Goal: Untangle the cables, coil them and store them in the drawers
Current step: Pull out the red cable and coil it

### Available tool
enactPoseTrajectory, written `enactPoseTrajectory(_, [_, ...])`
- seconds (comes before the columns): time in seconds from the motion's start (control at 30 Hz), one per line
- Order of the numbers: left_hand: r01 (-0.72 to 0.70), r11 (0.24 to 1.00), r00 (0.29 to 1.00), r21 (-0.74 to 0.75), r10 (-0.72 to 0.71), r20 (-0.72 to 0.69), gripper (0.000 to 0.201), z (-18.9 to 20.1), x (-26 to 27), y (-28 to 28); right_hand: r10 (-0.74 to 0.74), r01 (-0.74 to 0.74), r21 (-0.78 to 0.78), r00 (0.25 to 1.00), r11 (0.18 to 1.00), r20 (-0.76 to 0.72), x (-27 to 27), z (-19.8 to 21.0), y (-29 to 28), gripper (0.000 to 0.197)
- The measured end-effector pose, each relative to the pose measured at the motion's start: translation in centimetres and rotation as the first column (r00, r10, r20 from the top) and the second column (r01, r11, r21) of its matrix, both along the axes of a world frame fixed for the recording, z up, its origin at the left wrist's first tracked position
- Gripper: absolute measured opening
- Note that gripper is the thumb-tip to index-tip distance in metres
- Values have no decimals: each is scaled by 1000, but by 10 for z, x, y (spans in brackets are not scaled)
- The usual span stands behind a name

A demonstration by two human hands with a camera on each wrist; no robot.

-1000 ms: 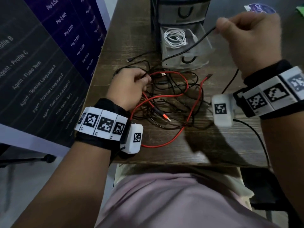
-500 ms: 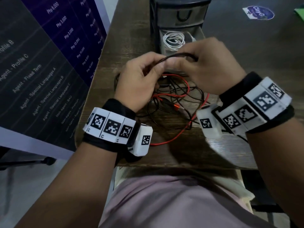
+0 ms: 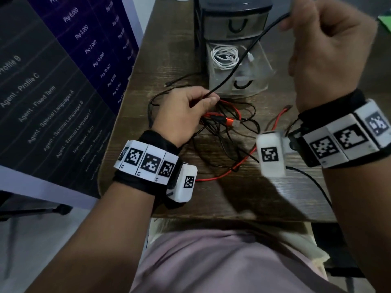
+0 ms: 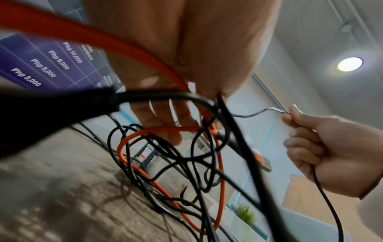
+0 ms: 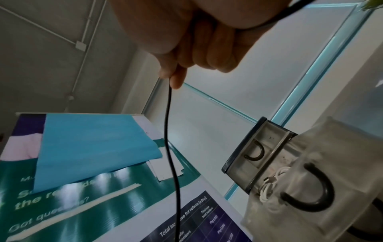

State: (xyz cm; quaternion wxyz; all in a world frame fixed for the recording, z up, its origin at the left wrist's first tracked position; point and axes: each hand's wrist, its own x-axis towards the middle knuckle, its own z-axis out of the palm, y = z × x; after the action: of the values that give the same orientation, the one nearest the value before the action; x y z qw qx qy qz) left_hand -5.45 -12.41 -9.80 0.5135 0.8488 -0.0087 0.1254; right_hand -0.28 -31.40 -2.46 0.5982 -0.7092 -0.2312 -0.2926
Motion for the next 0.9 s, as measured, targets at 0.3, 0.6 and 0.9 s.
enactPoseTrajectory(0.3, [0, 996, 998, 89, 6, -68, 32, -5, 2, 7, -124, 130, 111, 990, 985, -64, 22, -11, -12, 36])
enactPoseTrajectory(0.6, [-18, 979, 1000, 205, 18, 0, 18, 1, 1, 7, -239, 210, -128, 926, 969, -293, 39, -21, -29, 33])
enactPoseTrajectory(0.9, [-100, 995, 994, 23, 101, -32, 12, 3, 2, 4, 29, -112, -539, 987, 835, -160, 6, -17, -1, 12])
